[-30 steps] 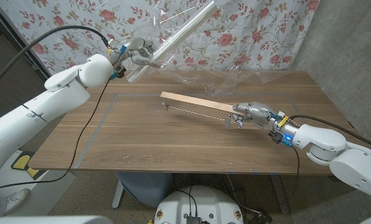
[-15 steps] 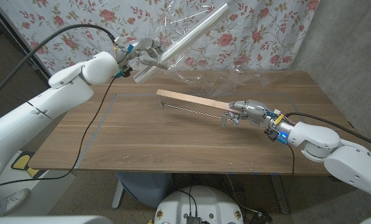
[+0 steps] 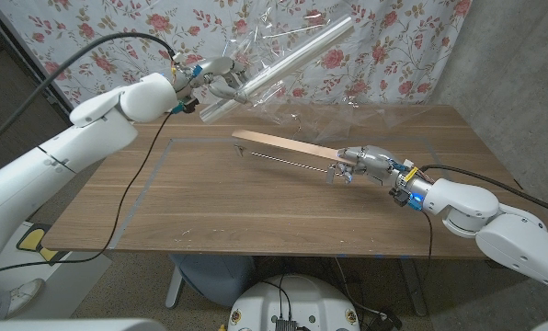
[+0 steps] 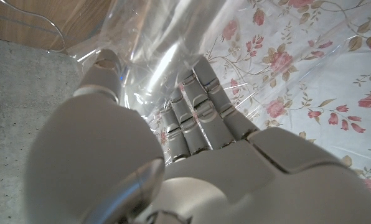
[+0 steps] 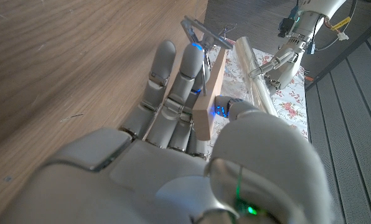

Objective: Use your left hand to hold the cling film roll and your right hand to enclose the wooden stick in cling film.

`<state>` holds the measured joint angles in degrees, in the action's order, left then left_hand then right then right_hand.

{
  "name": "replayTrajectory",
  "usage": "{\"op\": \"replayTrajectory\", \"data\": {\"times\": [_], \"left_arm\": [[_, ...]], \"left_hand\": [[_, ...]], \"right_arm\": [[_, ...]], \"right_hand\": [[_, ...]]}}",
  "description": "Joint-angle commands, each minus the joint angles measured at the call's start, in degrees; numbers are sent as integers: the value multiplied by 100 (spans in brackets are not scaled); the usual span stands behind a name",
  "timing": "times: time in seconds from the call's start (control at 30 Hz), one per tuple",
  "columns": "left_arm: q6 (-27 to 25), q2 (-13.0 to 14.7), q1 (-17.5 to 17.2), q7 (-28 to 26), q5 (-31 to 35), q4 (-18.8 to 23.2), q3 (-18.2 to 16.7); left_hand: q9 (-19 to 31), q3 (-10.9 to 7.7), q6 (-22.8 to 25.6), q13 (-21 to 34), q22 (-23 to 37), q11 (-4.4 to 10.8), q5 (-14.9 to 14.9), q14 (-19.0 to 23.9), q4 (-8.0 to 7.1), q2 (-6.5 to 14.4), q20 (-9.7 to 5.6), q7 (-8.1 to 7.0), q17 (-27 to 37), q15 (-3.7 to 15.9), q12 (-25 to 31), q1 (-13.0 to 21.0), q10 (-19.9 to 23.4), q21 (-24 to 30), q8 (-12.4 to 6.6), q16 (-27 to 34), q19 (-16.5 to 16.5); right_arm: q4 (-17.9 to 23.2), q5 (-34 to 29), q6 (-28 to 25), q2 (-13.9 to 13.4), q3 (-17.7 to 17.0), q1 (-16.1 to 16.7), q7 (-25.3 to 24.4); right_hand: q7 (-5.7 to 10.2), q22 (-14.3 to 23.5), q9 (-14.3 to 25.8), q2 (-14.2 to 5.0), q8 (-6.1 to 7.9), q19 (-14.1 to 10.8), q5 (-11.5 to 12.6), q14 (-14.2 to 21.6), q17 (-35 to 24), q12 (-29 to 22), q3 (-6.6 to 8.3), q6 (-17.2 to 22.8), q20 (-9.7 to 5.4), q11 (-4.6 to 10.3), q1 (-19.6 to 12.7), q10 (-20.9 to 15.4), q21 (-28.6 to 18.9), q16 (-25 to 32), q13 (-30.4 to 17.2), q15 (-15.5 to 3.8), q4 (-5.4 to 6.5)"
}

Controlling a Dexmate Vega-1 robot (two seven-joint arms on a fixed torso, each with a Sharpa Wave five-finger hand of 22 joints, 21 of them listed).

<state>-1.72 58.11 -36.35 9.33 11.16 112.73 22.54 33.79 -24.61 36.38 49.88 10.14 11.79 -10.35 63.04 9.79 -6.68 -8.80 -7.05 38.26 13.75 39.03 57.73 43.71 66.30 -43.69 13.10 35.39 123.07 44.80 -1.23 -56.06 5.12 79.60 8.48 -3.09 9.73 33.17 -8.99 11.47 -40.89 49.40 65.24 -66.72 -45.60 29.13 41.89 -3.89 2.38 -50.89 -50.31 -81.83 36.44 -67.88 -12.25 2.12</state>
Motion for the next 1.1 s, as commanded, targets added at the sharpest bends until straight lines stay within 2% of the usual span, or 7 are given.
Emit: {"op": "replayTrajectory", "data": {"times": [0.03, 0.1, 0.53, 0.6, 0.9, 0.93, 1.1], "left_arm": [[470, -37, -122, -118, -182, -131, -150], [604, -82, -326, -595, 86, -130, -225], [583, -37, -233, -17, -182, -64, -198], [660, -40, -221, 16, -194, -82, -179], [660, -98, -142, 267, -466, -44, -156], [661, -91, -92, 385, -494, -21, -111], [642, -72, -86, 520, -580, 56, -92]], "left_hand": [[36, 8, 363, 12, 5, 17, -44, 43, 9, 1270, 8, -310, -3, -3, 38, 1293, 25, 23, -84, 4, 1], [36, 8, 363, 12, 5, 17, -44, 43, 9, 1270, 8, -310, -3, -3, 38, 1293, 25, 23, -84, 4, 1], [36, 8, 363, 12, 5, 17, -44, 43, 9, 1270, 8, -310, -3, -3, 38, 1293, 25, 23, -84, 4, 1], [-70, -53, 614, -52, -40, -130, -289, -196, -16, 1180, 49, -54, -129, -4, 66, 1379, 73, -192, -110, -147, -331], [-80, -45, 608, -48, -38, -130, -301, -192, -2, 1176, 56, -48, -124, -4, 86, 1406, 79, -191, -101, -139, -332], [-37, -272, 553, -301, 726, -333, -1182, -616, -470, 840, 153, -56, -230, -35, 457, 1571, -56, -605, -191, 783, -229], [-124, -166, 561, -354, 605, -189, -1132, -574, -389, 904, 113, -46, -400, -10, 528, 1585, -61, -576, -150, 699, -182]], "right_arm": [[-22, 71, 27, -89, -68, 23, -150], [-32, 73, 50, -88, -86, 35, -157], [-54, 194, 134, -33, -273, 134, -189], [-58, 190, 146, -30, -272, 110, -163], [-140, 210, 103, 33, -27, -204, -35], [-173, 189, 122, 58, 33, -280, -9], [-226, 161, 172, 105, 137, -416, -9]], "right_hand": [[524, 15, 27, -112, 39, -34, 36, -7, -1, -28, 1599, 533, -262, 377, -19, -447, -26, -14, -20, -33, -912], [532, 15, 23, -112, 37, -27, 34, 1, 0, -14, 1598, 534, -261, 385, -20, -445, -24, -10, 1, -35, -915], [534, 17, 17, -115, 39, -38, 34, 4, 5, -26, 1603, 540, -268, 394, -28, -454, -25, -10, -10, -36, -923], [527, 16, 23, -114, 42, -27, 33, 15, -5, -46, 1602, 537, -270, 394, -28, -435, -21, 0, -53, -33, -923], [538, 14, 26, -115, 43, -40, 35, 19, -16, -32, 1606, 535, -279, 398, -27, -447, -21, 8, -19, -34, -919], [539, 14, 23, -114, 40, -38, 35, 6, -4, -46, 1606, 532, -278, 396, -26, -434, -19, -4, -50, -34, -919], [532, 14, 29, -113, 44, -41, 34, 18, -8, -31, 1605, 530, -280, 388, -26, -448, -19, 3, -15, -35, -919]]}}
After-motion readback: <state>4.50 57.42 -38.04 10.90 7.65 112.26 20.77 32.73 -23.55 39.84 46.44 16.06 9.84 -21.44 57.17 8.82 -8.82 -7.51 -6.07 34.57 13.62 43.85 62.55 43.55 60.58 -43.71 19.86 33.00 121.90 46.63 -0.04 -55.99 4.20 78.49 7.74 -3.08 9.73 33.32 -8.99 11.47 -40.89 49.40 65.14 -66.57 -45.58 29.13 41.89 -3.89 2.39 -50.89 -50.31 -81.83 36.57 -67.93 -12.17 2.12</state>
